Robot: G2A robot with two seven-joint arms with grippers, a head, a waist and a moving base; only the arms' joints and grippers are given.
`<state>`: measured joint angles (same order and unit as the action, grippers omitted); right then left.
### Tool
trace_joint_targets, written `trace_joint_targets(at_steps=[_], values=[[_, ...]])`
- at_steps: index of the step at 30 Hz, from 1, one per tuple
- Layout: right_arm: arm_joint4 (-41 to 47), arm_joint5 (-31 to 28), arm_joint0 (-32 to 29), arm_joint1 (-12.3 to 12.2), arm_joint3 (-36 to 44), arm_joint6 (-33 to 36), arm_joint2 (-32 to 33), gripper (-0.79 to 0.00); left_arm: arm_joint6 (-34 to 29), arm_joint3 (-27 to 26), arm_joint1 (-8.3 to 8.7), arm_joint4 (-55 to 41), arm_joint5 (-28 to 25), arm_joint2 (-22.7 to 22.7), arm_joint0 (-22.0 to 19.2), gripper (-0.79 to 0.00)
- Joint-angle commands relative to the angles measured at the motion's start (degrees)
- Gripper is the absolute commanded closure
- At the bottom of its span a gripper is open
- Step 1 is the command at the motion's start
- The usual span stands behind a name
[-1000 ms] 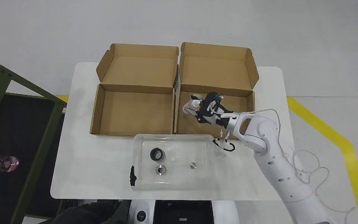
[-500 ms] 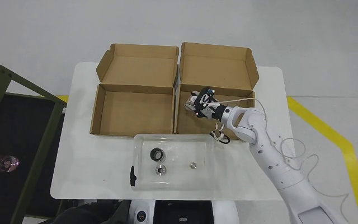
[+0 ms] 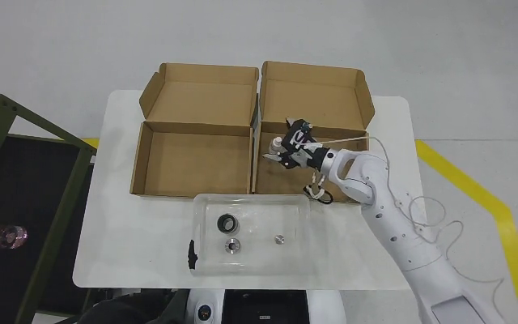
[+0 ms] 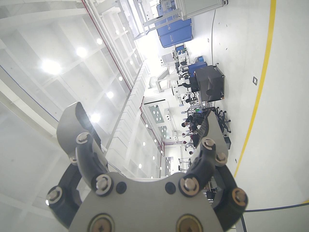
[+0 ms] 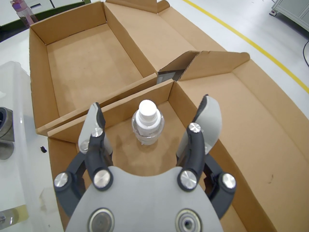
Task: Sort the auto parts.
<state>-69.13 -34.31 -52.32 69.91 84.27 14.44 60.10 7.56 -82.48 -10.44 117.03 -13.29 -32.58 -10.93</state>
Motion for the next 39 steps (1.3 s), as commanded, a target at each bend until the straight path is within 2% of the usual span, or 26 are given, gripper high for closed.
trace_joint_targets(at_steps=[1,15,19,28,39], values=[[-0.3,-0.6,-0.9,-0.4,2.8,1.1,1.3,-0.785,0.0,0.0,0.00,0.0,0.0,0.0,0.0,-0.785],[7.5,-11.2,-11.6,-3.2,24.1,15.3,7.1,-0.785,0.0,0.0,0.00,0.0,0.0,0.0,0.0,-0.785],[5.2,-12.9,-15.4,-3.9,28.7,17.2,7.8,-0.785,0.0,0.0,0.00,0.0,0.0,0.0,0.0,-0.785],[-1.3,-16.5,-23.1,-5.2,34.1,16.9,7.2,-0.785,0.0,0.0,0.00,0.0,0.0,0.0,0.0,-0.785],[-10.4,-20.6,-25.7,-6.2,35.5,17.9,4.4,-0.785,0.0,0.0,0.00,0.0,0.0,0.0,0.0,-0.785]])
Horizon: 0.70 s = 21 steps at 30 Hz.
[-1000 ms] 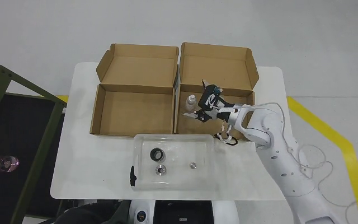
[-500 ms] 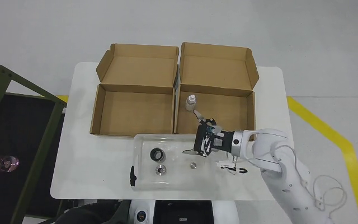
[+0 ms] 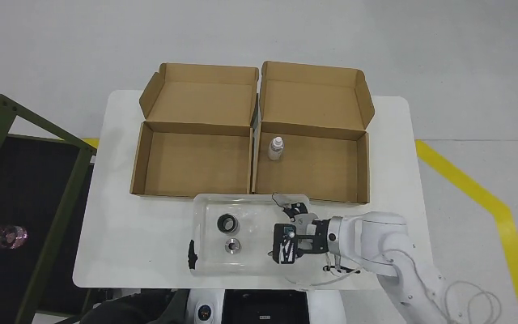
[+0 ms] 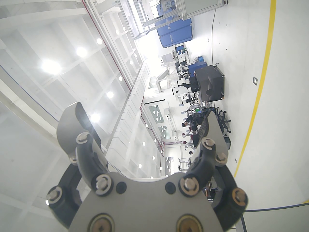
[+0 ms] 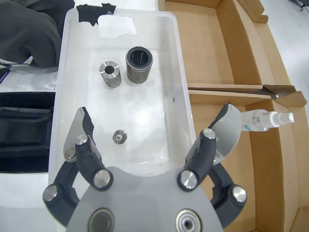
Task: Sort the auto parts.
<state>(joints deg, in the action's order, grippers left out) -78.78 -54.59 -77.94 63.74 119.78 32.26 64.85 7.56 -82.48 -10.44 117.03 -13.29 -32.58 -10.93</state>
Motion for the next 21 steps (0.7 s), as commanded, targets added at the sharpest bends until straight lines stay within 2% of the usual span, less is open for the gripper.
trace_joint_targets(at_steps=[1,7,21], values=[[-1.4,-0.5,-0.1,-0.1,0.1,0.2,-0.7,-0.785,0.0,0.0,0.00,0.0,0.0,0.0,0.0,-0.785],[-3.8,-2.7,0.3,-0.5,-0.5,2.4,-2.9,-0.785,0.0,0.0,0.00,0.0,0.0,0.0,0.0,-0.785],[-9.2,-2.9,2.8,-0.8,-2.6,8.8,-7.4,-0.785,0.0,0.0,0.00,0.0,0.0,0.0,0.0,-0.785]])
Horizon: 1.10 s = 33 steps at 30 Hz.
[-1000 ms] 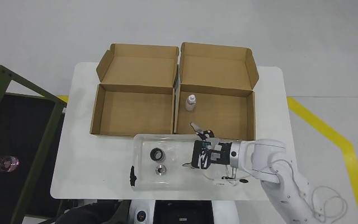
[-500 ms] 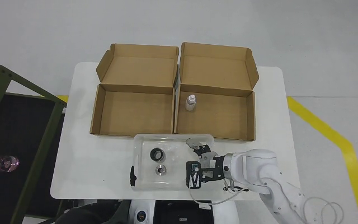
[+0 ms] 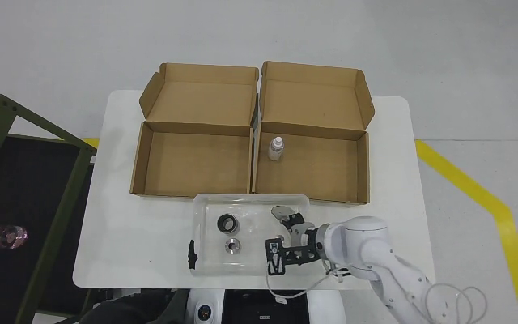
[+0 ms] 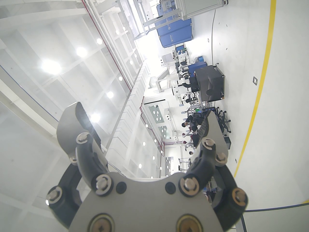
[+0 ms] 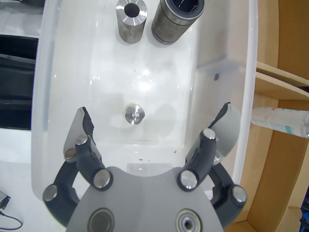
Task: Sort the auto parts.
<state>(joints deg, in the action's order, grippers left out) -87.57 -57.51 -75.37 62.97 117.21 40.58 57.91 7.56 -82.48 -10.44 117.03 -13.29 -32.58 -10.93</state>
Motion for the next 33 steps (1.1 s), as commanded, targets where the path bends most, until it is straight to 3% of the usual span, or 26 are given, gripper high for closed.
trace_joint_targets(at_steps=[1,7,16,20,23,28,33], values=[[-0.5,0.2,0.3,0.0,-0.3,0.8,-0.8,-0.785,0.0,0.0,0.00,0.0,0.0,0.0,0.0,-0.785],[-0.6,0.5,1.5,0.2,-1.1,2.8,-3.0,-0.708,0.0,0.0,0.00,0.0,0.0,0.0,0.0,-0.785],[-0.6,0.4,3.1,0.3,-2.6,6.4,-5.2,-0.391,0.0,0.0,0.00,0.0,0.0,0.0,0.0,-0.785],[-0.3,0.4,3.6,0.2,-3.0,6.6,-5.8,-0.336,0.0,0.0,0.00,0.0,0.0,0.0,0.0,-0.785],[0.3,0.5,4.1,0.1,-3.5,6.7,-6.2,-0.246,0.0,0.0,0.00,0.0,0.0,0.0,0.0,-0.785],[0.9,0.7,4.9,-0.1,-3.9,6.9,-7.0,0.000,0.0,0.0,0.00,0.0,0.0,0.0,0.0,-0.785],[4.1,2.0,5.1,-0.2,-3.4,5.9,-6.5,0.000,0.0,0.0,0.00,0.0,0.0,0.0,0.0,-0.785]])
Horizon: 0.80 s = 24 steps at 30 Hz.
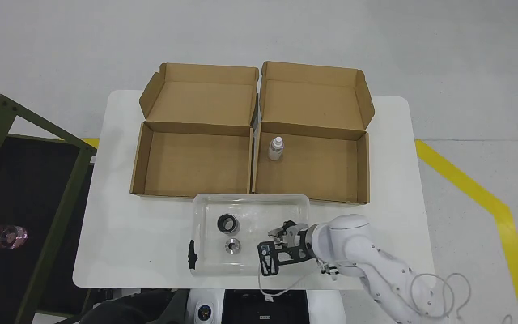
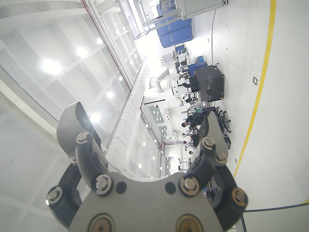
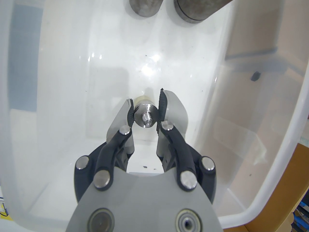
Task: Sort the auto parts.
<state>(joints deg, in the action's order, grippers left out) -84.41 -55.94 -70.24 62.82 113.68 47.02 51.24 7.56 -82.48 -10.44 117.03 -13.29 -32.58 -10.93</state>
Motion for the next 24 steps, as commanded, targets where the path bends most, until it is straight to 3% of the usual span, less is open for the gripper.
trace_joint_targets(at_steps=[1,10,24], values=[[1.5,0.6,0.1,0.0,0.5,-0.9,0.4,0.000,0.0,0.0,0.00,0.0,0.0,0.0,0.0,-0.785],[6.2,3.7,-0.3,-0.2,3.5,-10.3,2.7,0.000,0.0,0.0,0.00,0.0,0.0,0.0,0.0,-0.785],[-0.3,10.0,-1.6,-0.9,7.1,-27.8,8.0,0.000,0.0,0.0,0.00,0.0,0.0,0.0,0.0,-0.785]])
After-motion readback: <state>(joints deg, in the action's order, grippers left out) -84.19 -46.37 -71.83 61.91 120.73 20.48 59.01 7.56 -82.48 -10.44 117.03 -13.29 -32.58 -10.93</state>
